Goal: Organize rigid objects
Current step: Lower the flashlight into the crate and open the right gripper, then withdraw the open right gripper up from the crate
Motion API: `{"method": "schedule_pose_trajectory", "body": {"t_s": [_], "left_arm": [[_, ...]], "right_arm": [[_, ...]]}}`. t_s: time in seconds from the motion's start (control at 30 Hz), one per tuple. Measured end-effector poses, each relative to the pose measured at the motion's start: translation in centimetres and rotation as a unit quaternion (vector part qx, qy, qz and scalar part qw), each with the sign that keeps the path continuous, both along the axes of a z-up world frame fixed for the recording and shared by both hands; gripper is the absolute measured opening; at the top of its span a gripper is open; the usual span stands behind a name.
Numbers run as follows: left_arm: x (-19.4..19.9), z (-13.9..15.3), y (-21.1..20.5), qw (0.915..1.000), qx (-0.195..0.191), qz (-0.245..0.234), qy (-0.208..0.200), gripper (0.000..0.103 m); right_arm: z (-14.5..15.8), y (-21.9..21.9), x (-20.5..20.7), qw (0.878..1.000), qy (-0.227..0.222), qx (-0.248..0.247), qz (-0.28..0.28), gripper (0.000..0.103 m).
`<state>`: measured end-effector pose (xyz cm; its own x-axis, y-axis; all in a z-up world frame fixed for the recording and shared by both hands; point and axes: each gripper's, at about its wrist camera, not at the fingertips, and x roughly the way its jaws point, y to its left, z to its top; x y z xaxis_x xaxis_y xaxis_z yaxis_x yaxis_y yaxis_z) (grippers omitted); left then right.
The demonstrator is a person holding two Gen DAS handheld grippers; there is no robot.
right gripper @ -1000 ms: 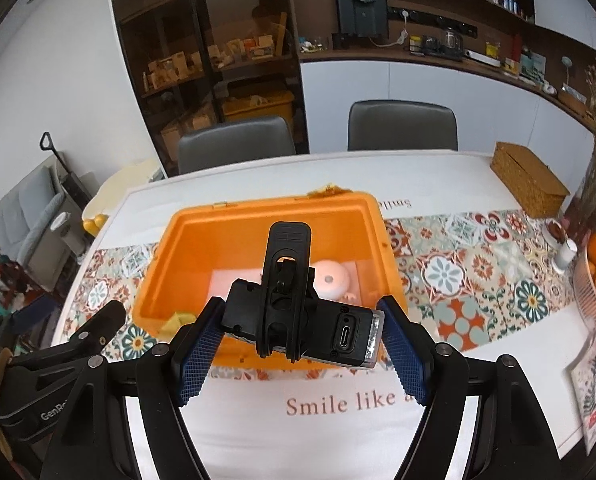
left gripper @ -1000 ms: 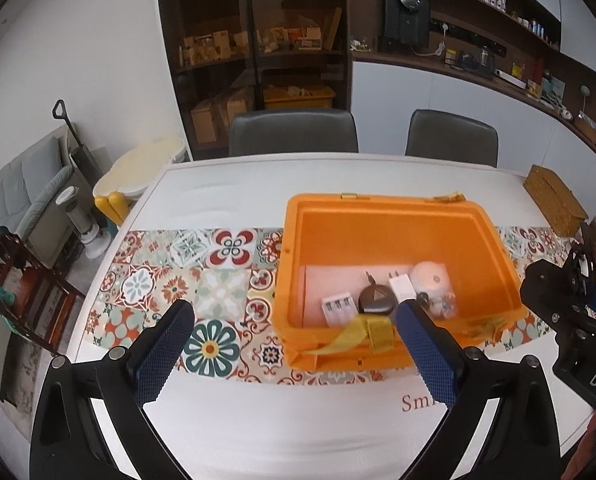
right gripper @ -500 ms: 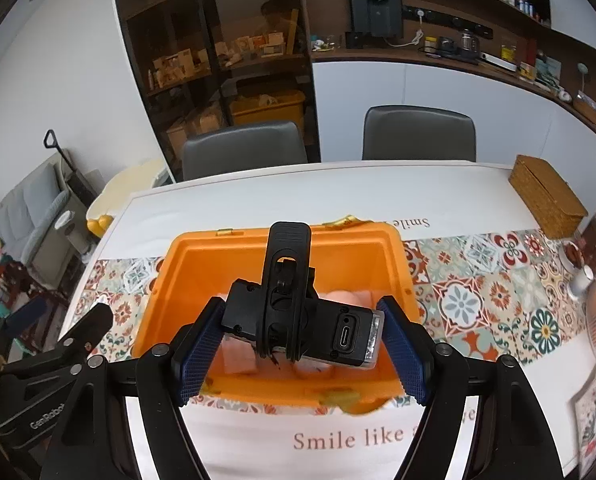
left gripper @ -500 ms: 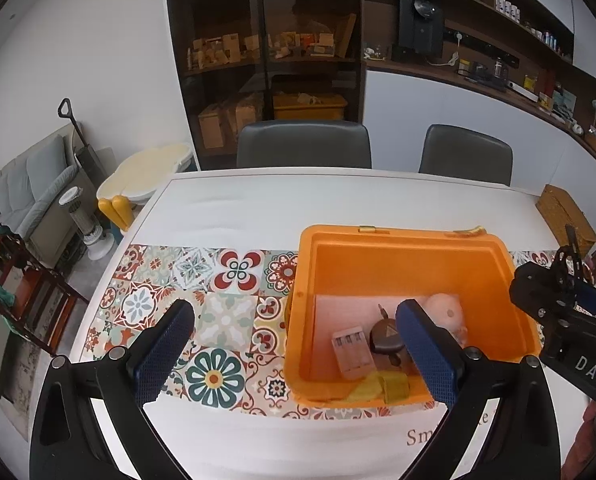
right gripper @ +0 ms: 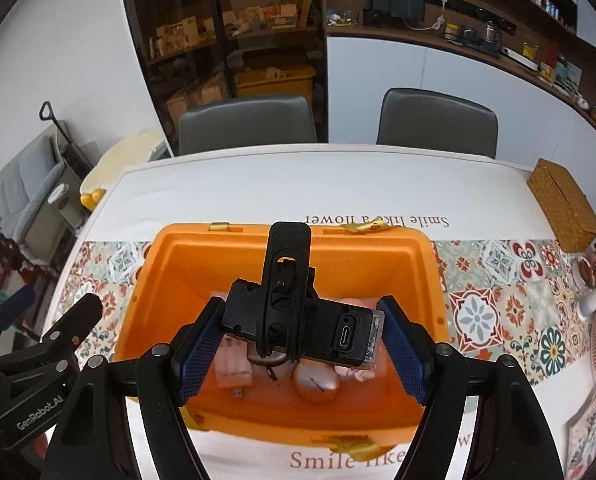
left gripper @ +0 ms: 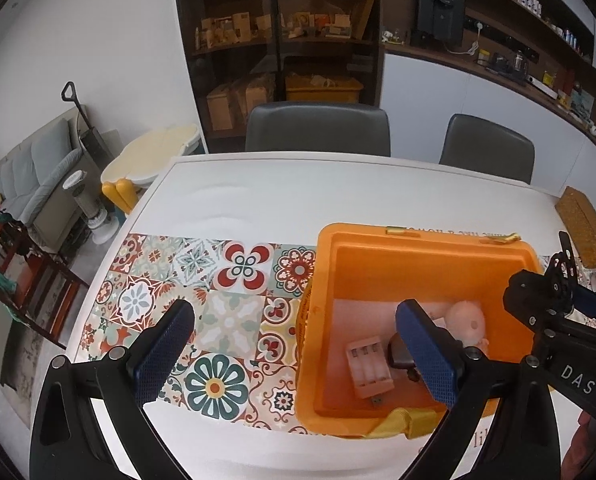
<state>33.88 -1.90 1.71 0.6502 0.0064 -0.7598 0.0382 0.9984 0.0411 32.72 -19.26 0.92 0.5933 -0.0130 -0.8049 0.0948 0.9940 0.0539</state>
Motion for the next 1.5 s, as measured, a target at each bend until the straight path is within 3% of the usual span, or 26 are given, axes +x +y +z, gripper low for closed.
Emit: {"method": "schedule_pose_trajectory", "body": {"t_s": [0.53, 0.7, 0.87, 1.5], "left_arm": [[1.5, -2.5, 0.1, 0.9995, 0.008, 0.006, 0.030, 0.103], [1.3, -2.5, 0.3, 0.9994, 0.006, 0.009, 0.032, 0.103], [0.8, -2.4, 0.5, 0.9994, 0.002, 0.009, 0.032, 0.103], [-6.1, 0.4, 0.6, 0.9999, -0.002, -0.012, 0.007, 0.103]], "right_arm": [[-5.3, -0.4, 3.8, 0.997, 0.083, 0.004, 0.003, 0.076], [-6.0, -1.0, 3.8, 0.996, 0.089, 0.009, -0.015, 0.080], [-5.4, -1.5, 2.9, 0.996, 0.083, 0.002, -0.025, 0.086], [0.6, -1.4, -6.2, 0.998, 0.026, -0.042, -0.038, 0.089]]}}
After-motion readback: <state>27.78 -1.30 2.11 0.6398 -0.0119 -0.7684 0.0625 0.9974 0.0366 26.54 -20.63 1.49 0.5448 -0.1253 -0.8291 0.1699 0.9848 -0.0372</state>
